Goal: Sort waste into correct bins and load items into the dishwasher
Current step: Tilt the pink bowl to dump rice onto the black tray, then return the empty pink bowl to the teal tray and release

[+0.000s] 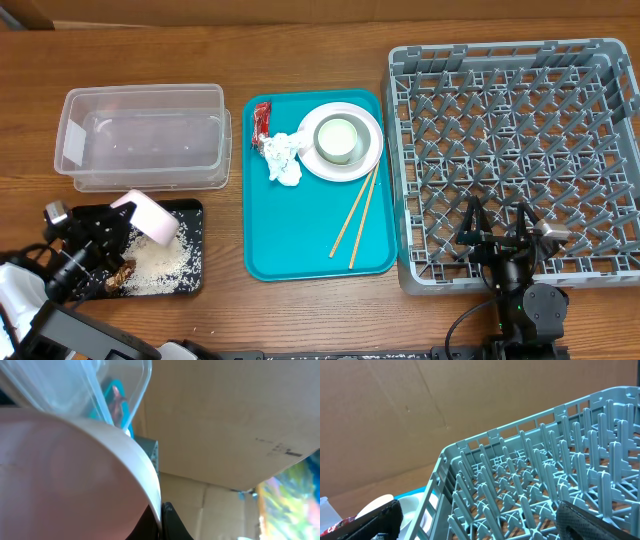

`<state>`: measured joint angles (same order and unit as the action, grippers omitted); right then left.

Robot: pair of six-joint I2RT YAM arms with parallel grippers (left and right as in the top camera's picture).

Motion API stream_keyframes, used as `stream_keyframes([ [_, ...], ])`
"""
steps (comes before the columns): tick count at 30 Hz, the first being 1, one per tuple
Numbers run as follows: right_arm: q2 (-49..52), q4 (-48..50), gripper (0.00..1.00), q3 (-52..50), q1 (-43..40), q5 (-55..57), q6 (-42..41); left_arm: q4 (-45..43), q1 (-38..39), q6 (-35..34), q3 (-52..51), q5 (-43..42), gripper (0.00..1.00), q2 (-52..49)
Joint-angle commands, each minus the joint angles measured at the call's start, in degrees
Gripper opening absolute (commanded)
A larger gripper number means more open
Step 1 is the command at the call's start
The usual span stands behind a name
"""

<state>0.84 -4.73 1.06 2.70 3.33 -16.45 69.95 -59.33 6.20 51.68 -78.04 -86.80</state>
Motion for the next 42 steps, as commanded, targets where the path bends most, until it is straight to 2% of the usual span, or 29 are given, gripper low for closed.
stream_keyframes([
  [1, -0.7, 0.3, 1.0, -0.6, -0.2, 0.0, 0.1, 2.2, -0.3, 4.3, -0.3, -2.7, 0.04, -0.2],
  [3, -0.7, 0.3, 1.0, -0.6, -0.2, 0.0, 0.1, -1.4, -0.3, 4.7, -0.3, -2.3, 0.04, -0.2],
  [6, -0.7, 0.3, 1.0, -0.6, -0.2, 0.0, 0.1, 3.3, -0.3, 2.3, -0.3, -1.6, 0.04, -0.2],
  [9, -0.7, 0.3, 1.0, -0.6, -0.2, 0.0, 0.1, 5.2, -0.3, 5.6, -0.3, -3.7, 0.04, -0.2],
  [13, -0.7, 0.3, 1.0, -0.6, -0.2, 0.0, 0.1, 6.3, -0.3, 6.8, -0.3, -2.5, 0.04, -0.2],
  [15, -0.7, 0.3, 1.0, -0.6, -0.2, 0.0, 0.1, 1.6, -0.3, 10.4, -0.3, -4.6, 0.04, -0.2],
  [16, -0.7, 0.3, 1.0, -0.6, -0.2, 0.0, 0.1, -1.1, -0.3, 8.9, -0.3, -3.5, 0.04, -0.2],
  [18, -0.7, 0.3, 1.0, -0.6, -0.2, 0.0, 0.1, 0.4, -0.3, 4.3, -0.3, -0.3, 0.04, -0.2],
  [22, -0.7, 0.3, 1.0, -0.6, -0.2, 0.0, 0.1, 3.1, -0.3, 7.9, -0.3, 0.6, 0.04, -0.2],
  [24, -0.7, 0.3, 1.0, -0.6, -0.2, 0.0, 0.1, 9.6, -0.3, 8.1, -0.3, 2.0, 0.04, -0.2],
  [25, -0.7, 0.3, 1.0, -0.6, -0.2, 0.0, 0.1, 13.2, -0.3, 11.3, -0.3, 1.1, 0.04, -0.2],
  [27, -0.7, 0.3, 1.0, -0.6, -0.2, 0.0, 0.1, 14.4, -0.3, 17.7, -0.3, -3.4, 0.04, -0.2],
  [31, -0.7, 0.3, 1.0, -0.6, -0.2, 0.0, 0.1, 17.8, -0.2, 19.8, -0.3, -3.1, 0.04, -0.2],
  [35, -0.7, 0.3, 1.0, -0.6, -0.2, 0.0, 0.1, 22.0, -0.2, 26.3, -0.1, -2.0, 0.04, 0.0],
  [42, -0.7, 0.3, 1.0, -0.6, -0.2, 0.0, 0.1, 23.6, 0.9, 26.4, 2.5, 5.6, 0.04, 0.1],
])
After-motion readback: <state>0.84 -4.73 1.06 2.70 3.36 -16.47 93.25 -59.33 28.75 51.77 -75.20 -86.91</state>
